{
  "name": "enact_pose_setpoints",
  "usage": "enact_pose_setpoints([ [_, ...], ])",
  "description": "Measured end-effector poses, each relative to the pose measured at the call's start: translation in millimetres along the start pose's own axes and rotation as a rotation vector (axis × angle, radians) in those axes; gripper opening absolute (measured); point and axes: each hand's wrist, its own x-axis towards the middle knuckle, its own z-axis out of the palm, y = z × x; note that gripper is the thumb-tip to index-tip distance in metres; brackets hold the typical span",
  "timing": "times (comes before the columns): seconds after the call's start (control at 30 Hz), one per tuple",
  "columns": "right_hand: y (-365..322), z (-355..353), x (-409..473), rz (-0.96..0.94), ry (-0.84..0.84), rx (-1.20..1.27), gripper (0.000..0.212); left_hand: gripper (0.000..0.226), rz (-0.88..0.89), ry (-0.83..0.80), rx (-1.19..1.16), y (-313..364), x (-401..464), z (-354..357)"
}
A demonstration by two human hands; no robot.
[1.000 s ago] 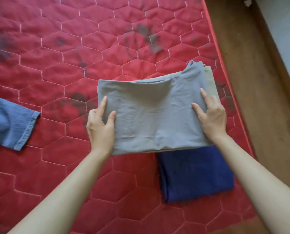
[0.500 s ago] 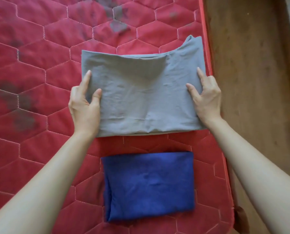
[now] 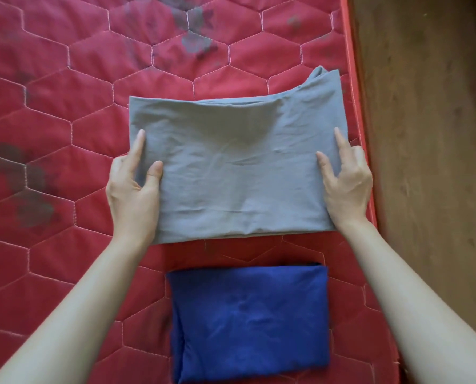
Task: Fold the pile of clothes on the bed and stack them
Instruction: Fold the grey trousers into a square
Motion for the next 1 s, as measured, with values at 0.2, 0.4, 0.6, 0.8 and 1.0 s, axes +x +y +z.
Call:
enact_pose_setpoints([
  [0.2,12.9,6.1,-8.4,0.116,-0.203,-0.037,0.053,0.055,-0.041,-0.082,0.070,-11.4,-2.7,2.9],
  [0.4,-6.5,12.1,2.3,0.065,-0.057,-0.326,0.049,0.058,0.257,0.000,0.659,1.9,-4.0,15.2],
  [0.6,-92.4,54.6,-47.4,-0.206,-0.297,-0.174,0.050,0.054,0.566,-0.280,0.732,9.3,-41.3,63.4],
  [0.8,-21.0,48.9,-61.2,-0.022,-0.382,-0.426,0.062,0.059,0.473,-0.248,0.812,-35.0,-38.8,50.4],
  [1.0,-7.2,26.9,-35.1,-0.023,-0.388,-0.429,0.059,0.059,0.468,-0.201,0.814,-23.8,-43.0,49.2],
])
